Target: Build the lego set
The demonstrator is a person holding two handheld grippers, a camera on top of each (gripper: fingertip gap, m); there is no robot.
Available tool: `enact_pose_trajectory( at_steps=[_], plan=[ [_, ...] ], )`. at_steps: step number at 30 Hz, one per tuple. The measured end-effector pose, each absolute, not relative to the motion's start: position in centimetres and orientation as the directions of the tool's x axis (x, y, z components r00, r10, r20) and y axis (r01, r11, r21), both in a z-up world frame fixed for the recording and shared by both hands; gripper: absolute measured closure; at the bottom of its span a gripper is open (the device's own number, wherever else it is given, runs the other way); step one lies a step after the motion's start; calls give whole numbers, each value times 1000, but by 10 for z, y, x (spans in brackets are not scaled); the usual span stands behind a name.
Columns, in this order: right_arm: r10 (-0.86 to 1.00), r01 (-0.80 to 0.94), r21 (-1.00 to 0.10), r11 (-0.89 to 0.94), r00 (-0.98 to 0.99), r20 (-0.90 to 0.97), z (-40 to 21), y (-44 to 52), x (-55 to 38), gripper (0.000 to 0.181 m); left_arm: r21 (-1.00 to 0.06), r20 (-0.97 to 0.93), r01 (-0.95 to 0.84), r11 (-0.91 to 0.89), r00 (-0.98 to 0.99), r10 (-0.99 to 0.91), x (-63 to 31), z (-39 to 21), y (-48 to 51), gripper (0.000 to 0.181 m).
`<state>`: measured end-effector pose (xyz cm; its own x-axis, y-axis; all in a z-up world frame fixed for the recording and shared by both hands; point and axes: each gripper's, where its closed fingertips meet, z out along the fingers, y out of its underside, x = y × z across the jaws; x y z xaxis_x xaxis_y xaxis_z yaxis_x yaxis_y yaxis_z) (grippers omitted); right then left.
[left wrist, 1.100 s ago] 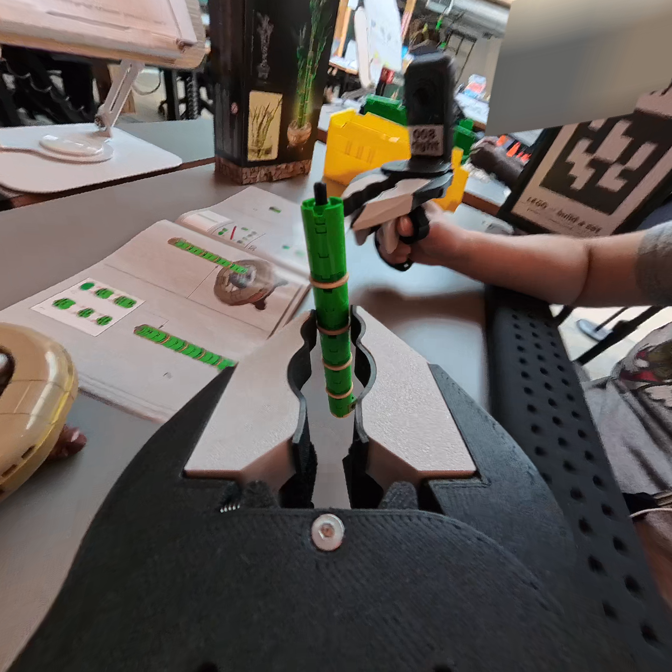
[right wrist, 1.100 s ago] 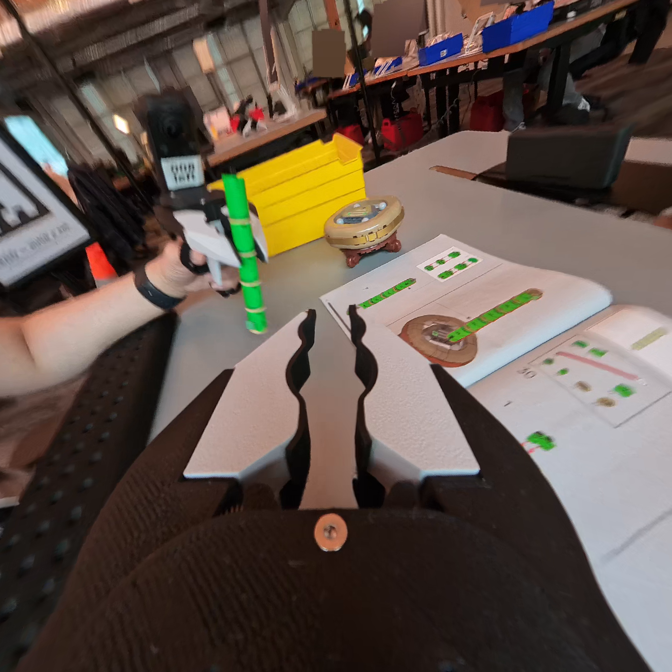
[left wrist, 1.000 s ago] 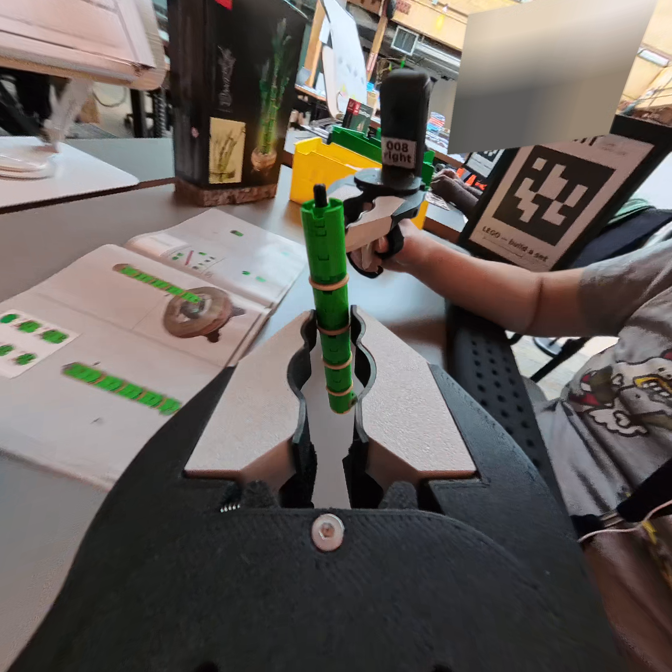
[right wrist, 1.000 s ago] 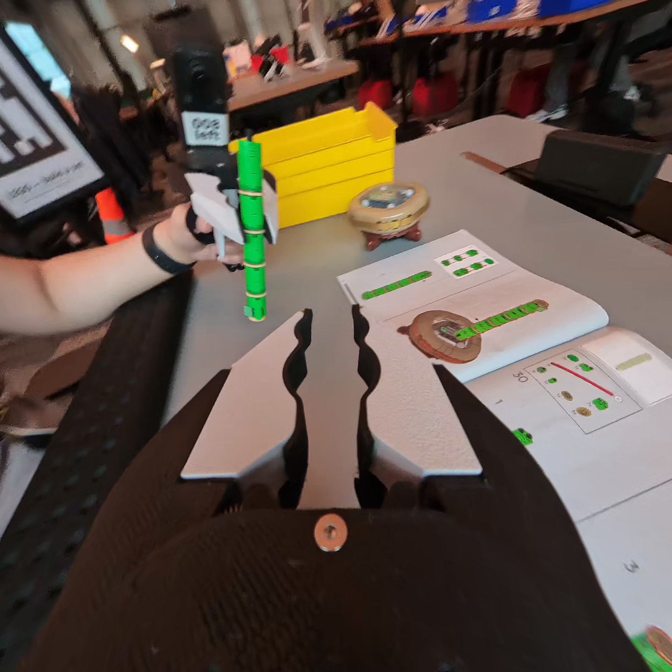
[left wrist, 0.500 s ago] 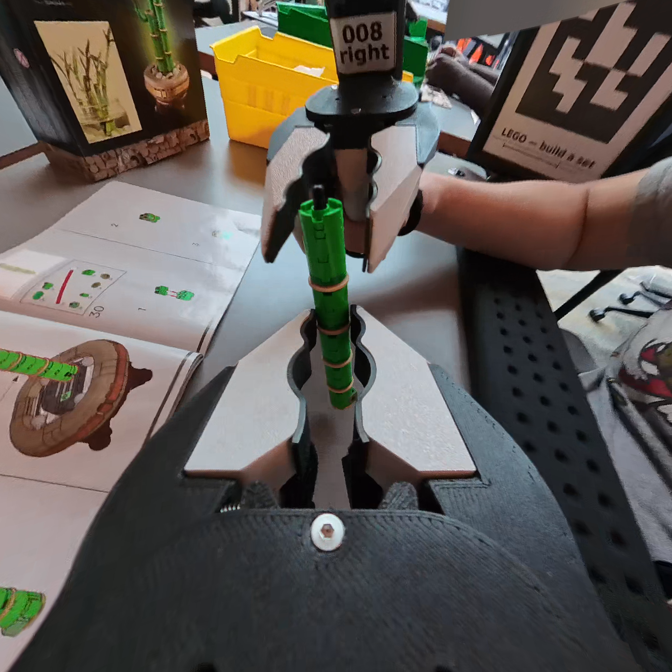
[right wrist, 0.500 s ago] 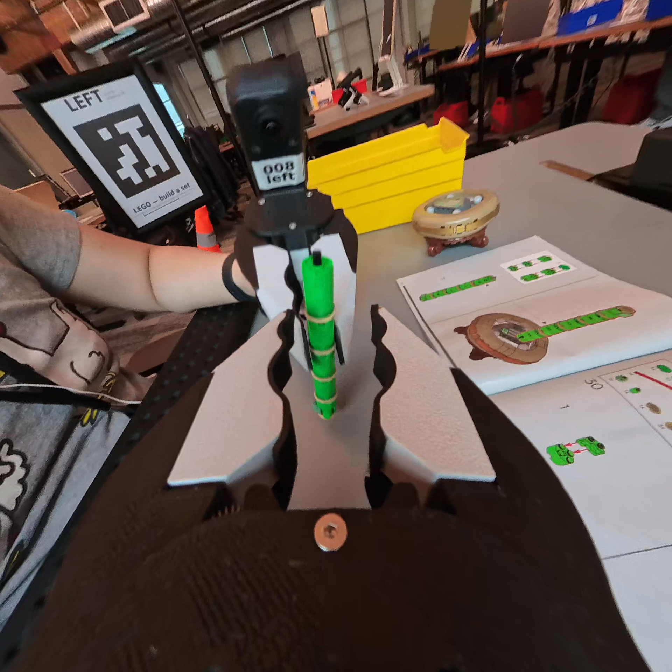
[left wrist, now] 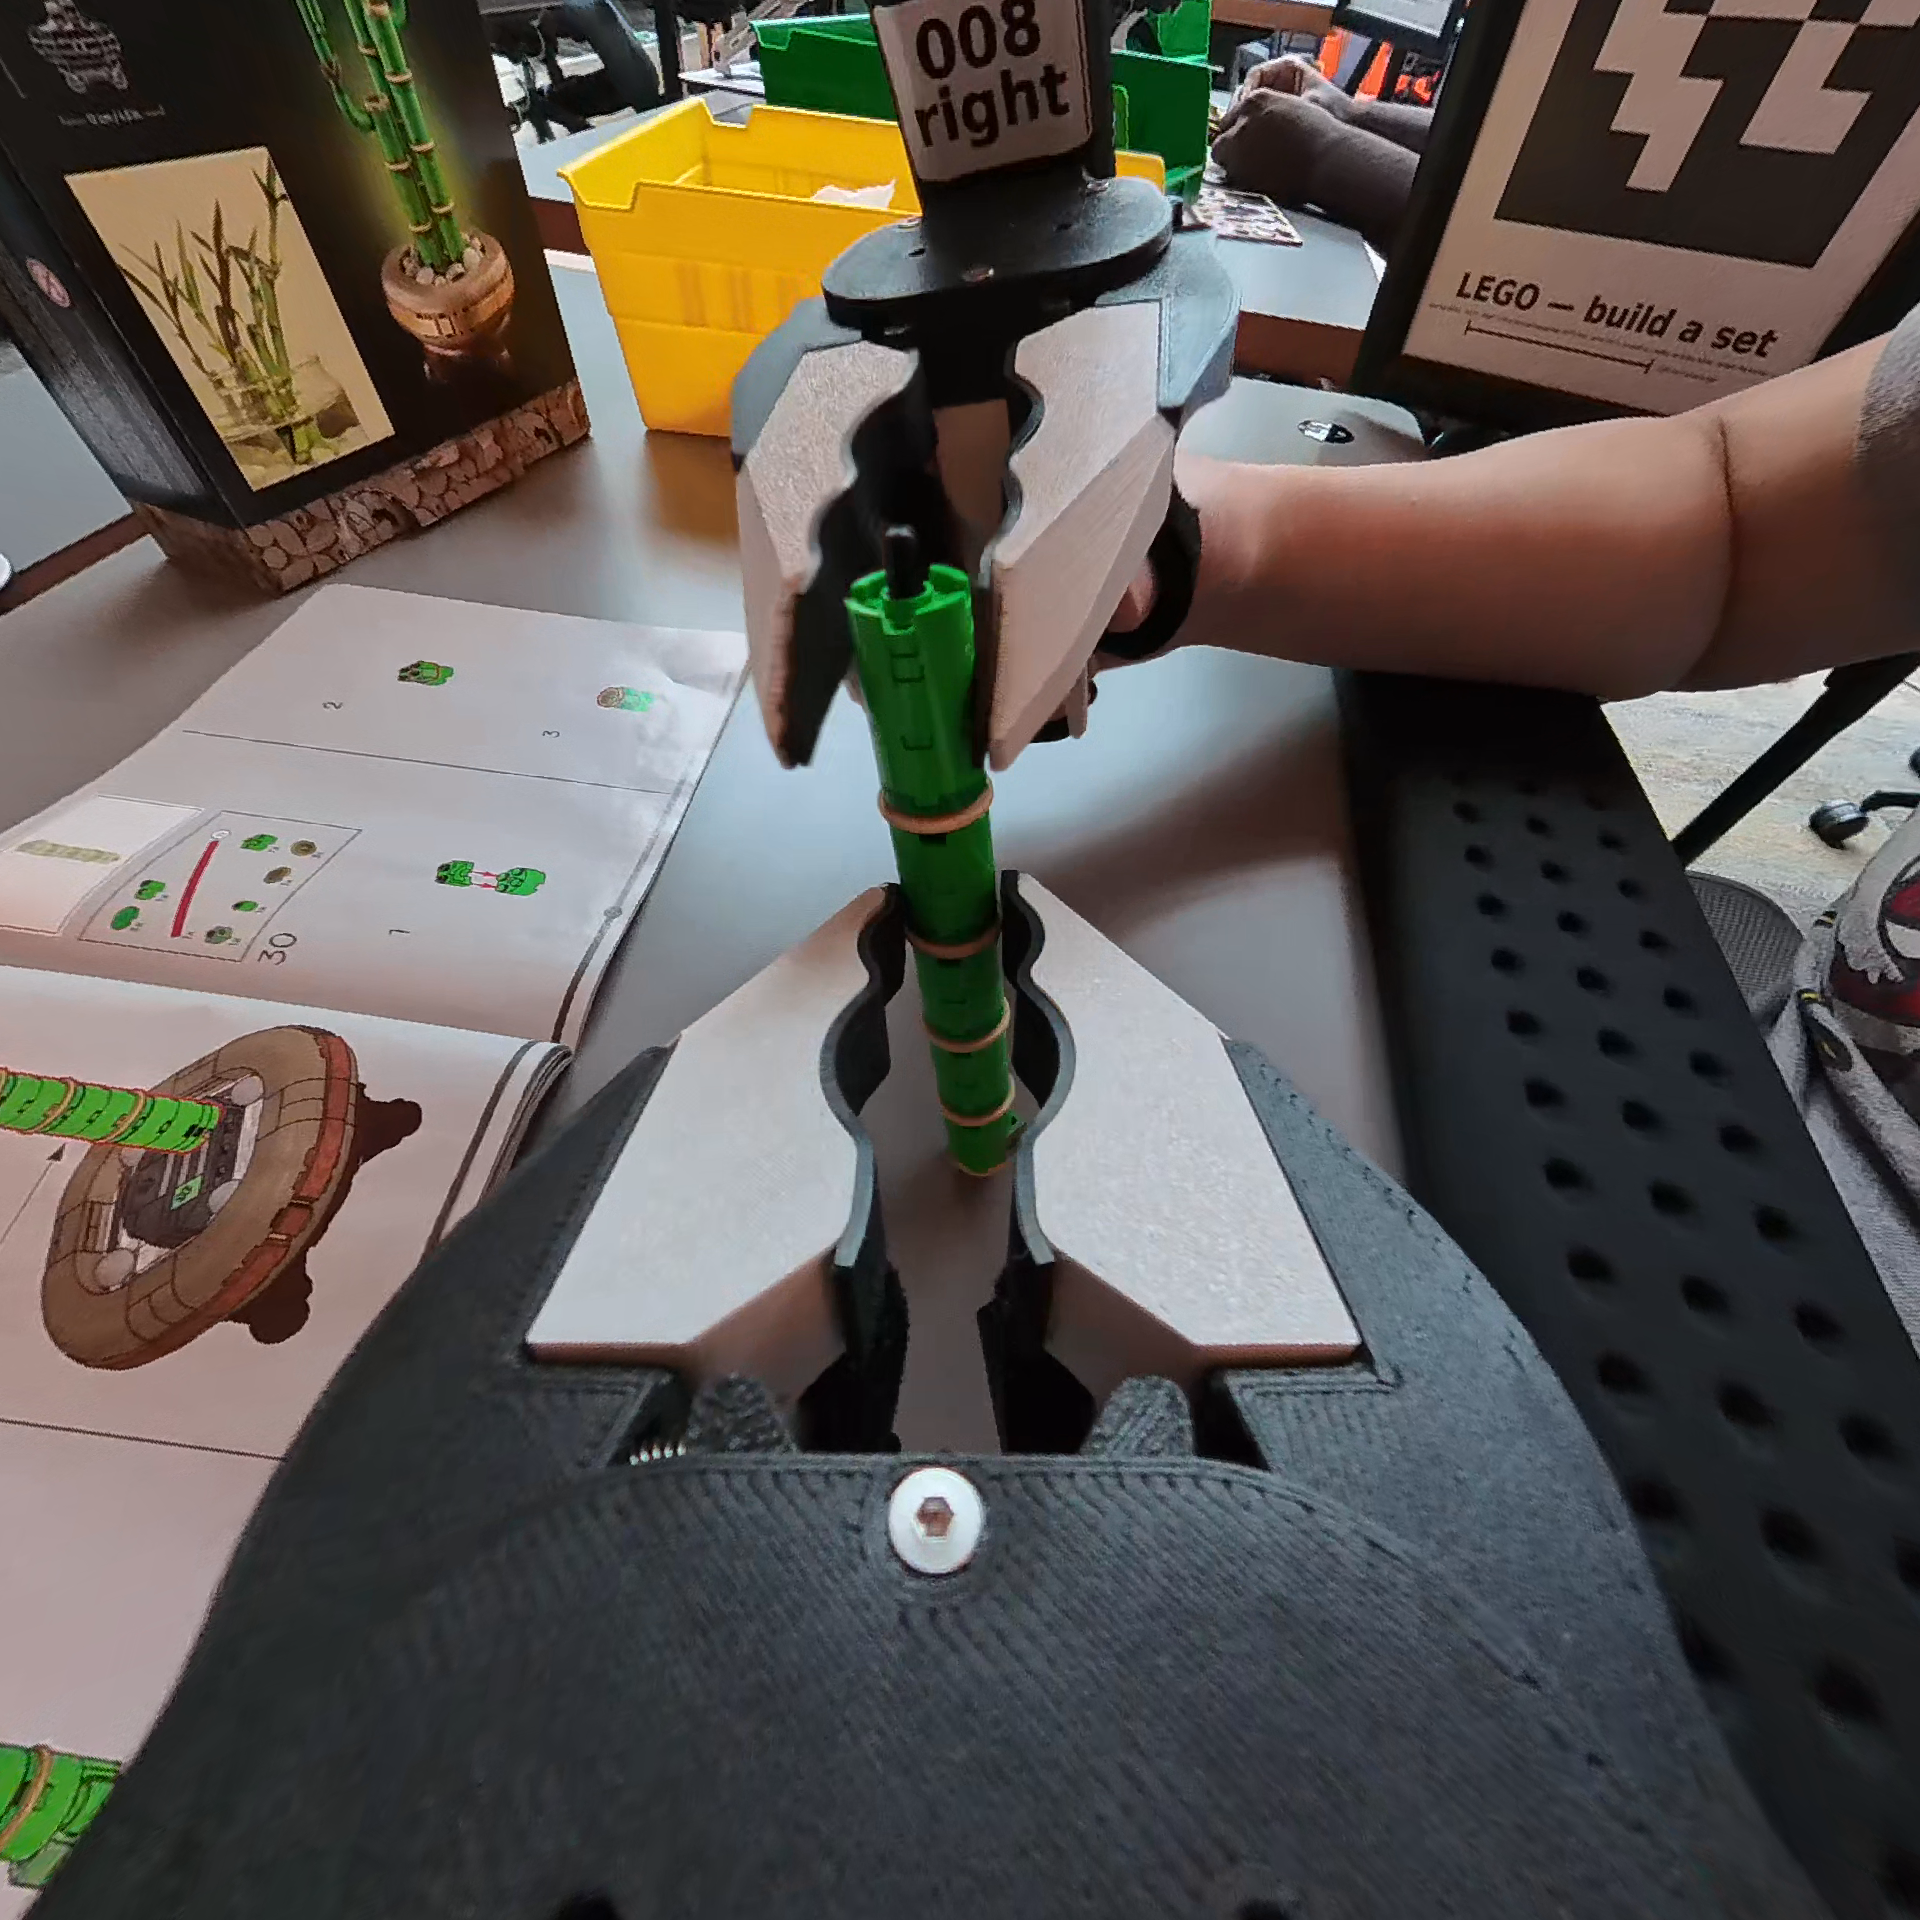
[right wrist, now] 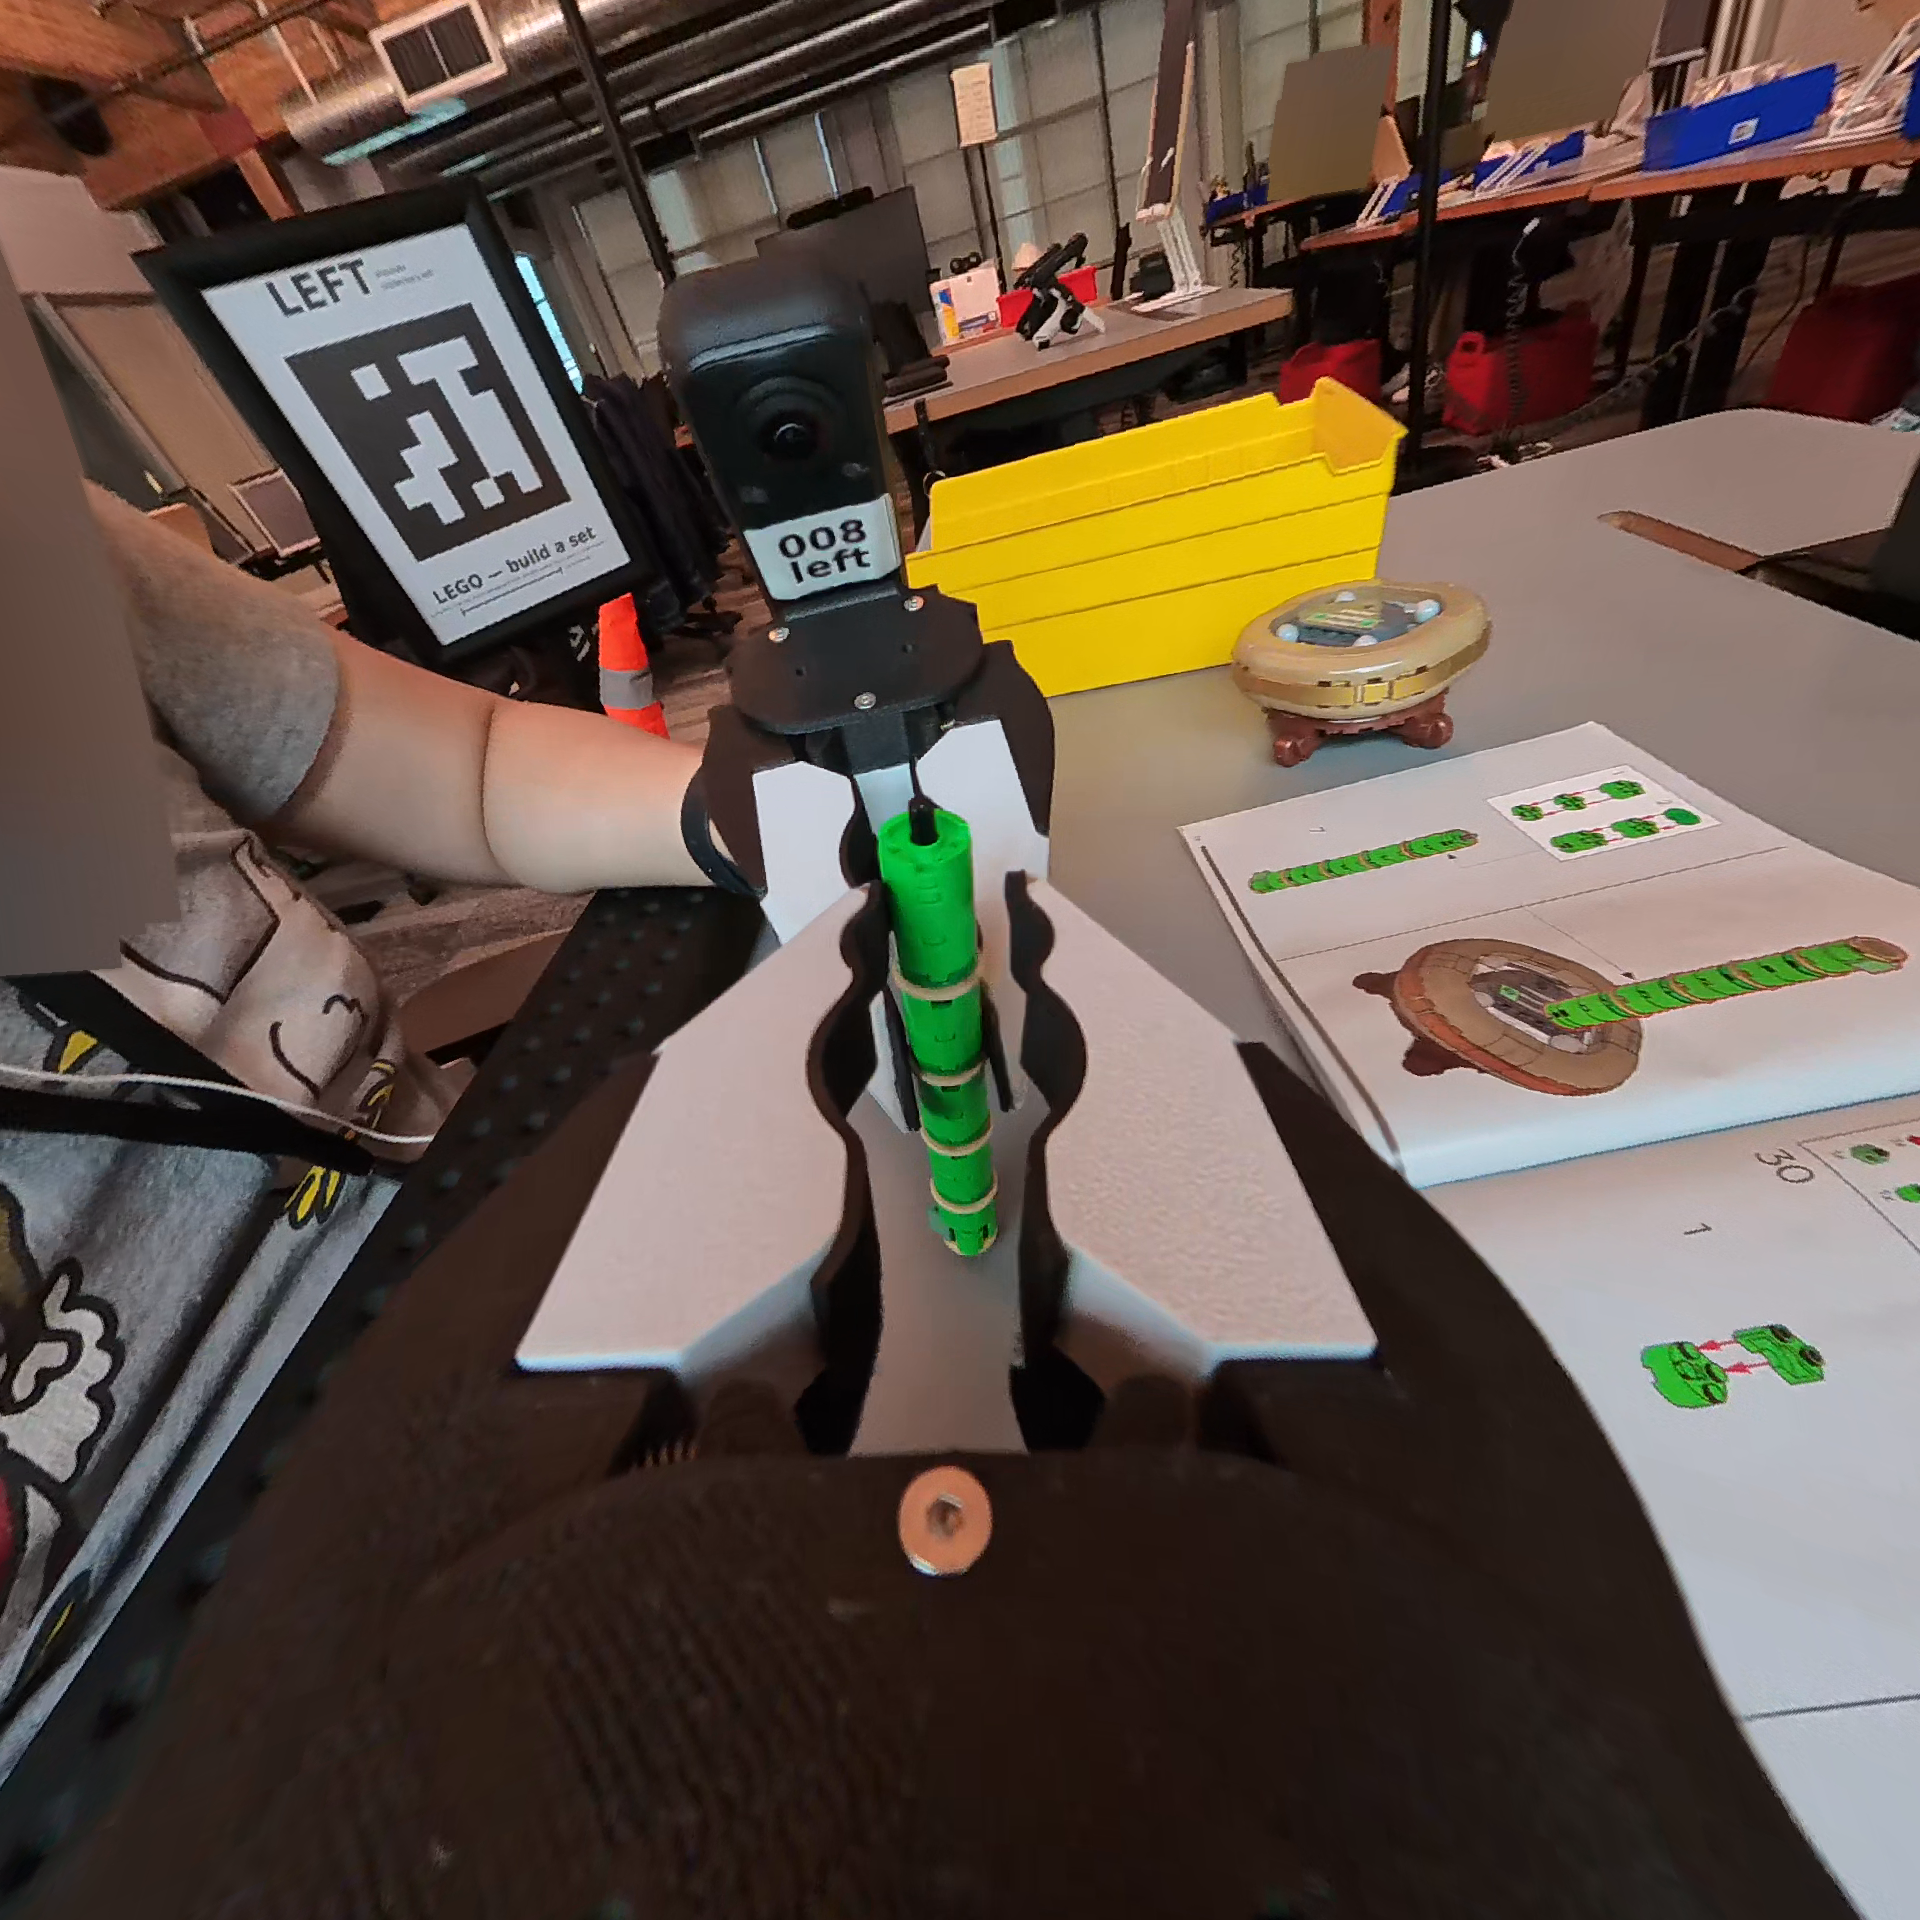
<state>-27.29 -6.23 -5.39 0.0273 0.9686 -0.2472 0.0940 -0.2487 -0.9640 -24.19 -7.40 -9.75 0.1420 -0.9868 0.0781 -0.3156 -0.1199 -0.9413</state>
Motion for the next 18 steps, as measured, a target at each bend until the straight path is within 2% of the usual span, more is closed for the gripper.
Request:
enact_pose_trajectory(
  at_steps=[2,5,8,10,18],
  plan=[
    [974,110,-967,-228,17,-228,-55,-67,-274,166,-940,83,-317,-124,138,-987,-242,-99,-75,164],
    [986,140,-976,-164,29,-162,-57,-70,-276,166,-945,90,-305,-121,115,-989,-242,-101,-78,164],
    [990,138,-981,-135,64,-127,-56,-67,-277,166,-945,84,-309,-109,93,-992,-245,-101,-83,142],
    [989,135,-982,-134,73,-125,-55,-65,-275,166,-946,45,-315,-72,93,-995,-251,-98,-86,136],
    [978,98,-984,-150,158,-133,-53,-44,-259,166,-971,-46,-239,-3,197,-979,-298,-65,-66,138]
  ],
)
